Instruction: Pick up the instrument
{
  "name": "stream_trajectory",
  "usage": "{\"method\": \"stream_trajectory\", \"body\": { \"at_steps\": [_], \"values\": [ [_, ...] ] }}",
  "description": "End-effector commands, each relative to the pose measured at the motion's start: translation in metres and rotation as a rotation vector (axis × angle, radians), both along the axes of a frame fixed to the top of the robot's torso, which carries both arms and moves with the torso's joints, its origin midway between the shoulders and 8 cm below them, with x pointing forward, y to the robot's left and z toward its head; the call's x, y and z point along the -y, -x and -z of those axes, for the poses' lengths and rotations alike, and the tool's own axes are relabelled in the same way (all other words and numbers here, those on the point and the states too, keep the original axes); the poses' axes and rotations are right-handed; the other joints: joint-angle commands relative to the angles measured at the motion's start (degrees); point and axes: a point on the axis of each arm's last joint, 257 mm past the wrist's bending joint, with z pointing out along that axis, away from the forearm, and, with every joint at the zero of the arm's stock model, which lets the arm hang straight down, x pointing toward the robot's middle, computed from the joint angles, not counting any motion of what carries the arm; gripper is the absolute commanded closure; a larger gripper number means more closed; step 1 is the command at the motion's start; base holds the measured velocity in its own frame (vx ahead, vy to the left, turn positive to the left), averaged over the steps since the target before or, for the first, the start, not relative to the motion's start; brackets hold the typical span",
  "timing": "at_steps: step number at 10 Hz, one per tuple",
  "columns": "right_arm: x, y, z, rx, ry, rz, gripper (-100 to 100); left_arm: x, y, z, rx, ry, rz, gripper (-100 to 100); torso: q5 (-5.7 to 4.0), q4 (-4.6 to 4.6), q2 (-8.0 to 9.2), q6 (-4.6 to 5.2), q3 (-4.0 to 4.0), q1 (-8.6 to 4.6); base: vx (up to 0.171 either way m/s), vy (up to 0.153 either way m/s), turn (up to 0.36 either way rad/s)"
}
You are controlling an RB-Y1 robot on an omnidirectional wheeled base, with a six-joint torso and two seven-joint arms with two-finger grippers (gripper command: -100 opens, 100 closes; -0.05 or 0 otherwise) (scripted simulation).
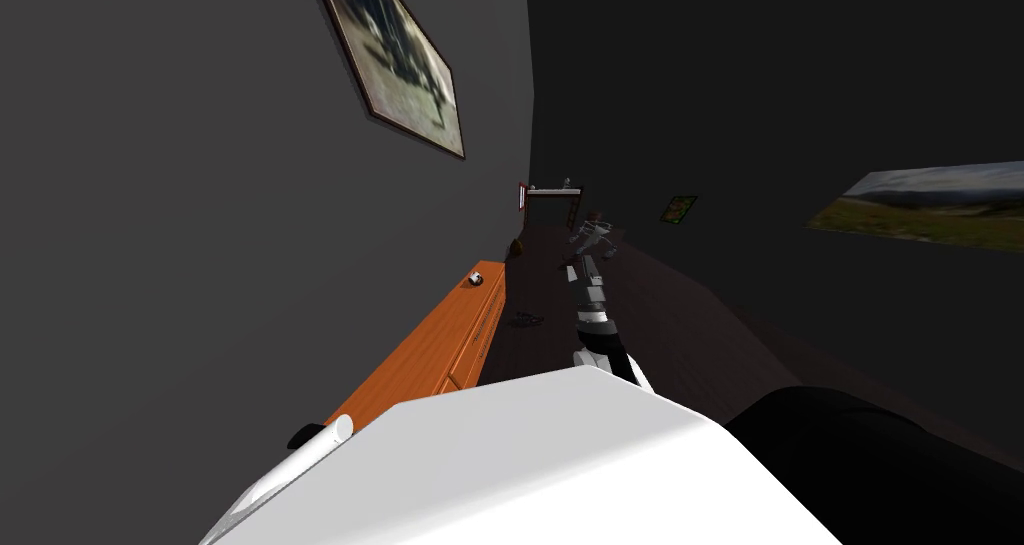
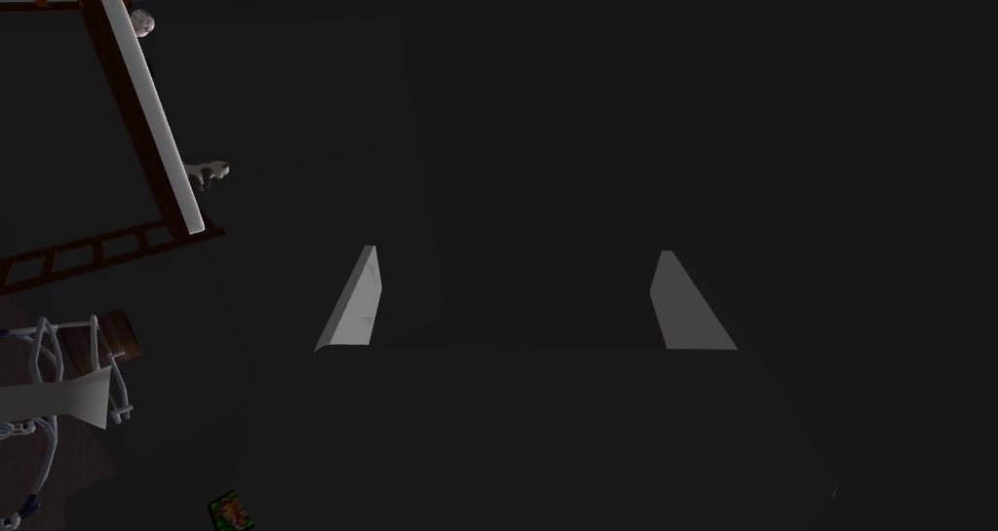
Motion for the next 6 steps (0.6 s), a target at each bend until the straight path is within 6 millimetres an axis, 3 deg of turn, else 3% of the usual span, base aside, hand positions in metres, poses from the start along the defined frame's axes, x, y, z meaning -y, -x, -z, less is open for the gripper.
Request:
{"method": "stream_trajectory", "body": {
  "at_steps": [1, 2, 3, 4, 6],
  "values": [
    [0.000, 0.000, 0.000, 0.000, 0.000, 0.000, 0, 0.000, 0.000, 0.000, 0.000, 0.000, 0.000, 100, 0.00, 0.00, 0.00, 0.00, 0.00, 0.00, 0.000, 0.000, 0.000],
    [0.000, 0.000, 0.000, 0.000, 0.000, 0.000, 0, 0.000, 0.000, 0.000, 0.000, 0.000, 0.000, 100, 0.01, 0.00, -0.01, 0.00, -0.01, 0.04, 0.000, 0.000, 0.000],
    [0.000, 0.000, 0.000, 0.000, 0.000, 0.000, 0, 0.000, 0.000, 0.000, 0.000, 0.000, 0.000, 0, 0.01, 0.00, -0.01, 0.00, -0.01, 0.05, 0.000, 0.000, 0.000],
    [0.000, 0.000, 0.000, 0.000, 0.000, 0.000, 0, -0.007, -0.005, -0.009, 0.003, -0.004, -0.003, 100, 0.01, 0.00, -0.02, 0.00, -0.01, 0.06, -0.019, -0.022, -0.030],
    [0.000, 0.000, 0.000, 0.000, 0.000, 0.000, 0, -0.015, -0.009, -0.018, 0.002, -0.003, -0.007, 100, -0.04, 0.03, 0.08, 0.03, 0.05, -0.10, -0.031, -0.046, -0.039]
  ]
}}
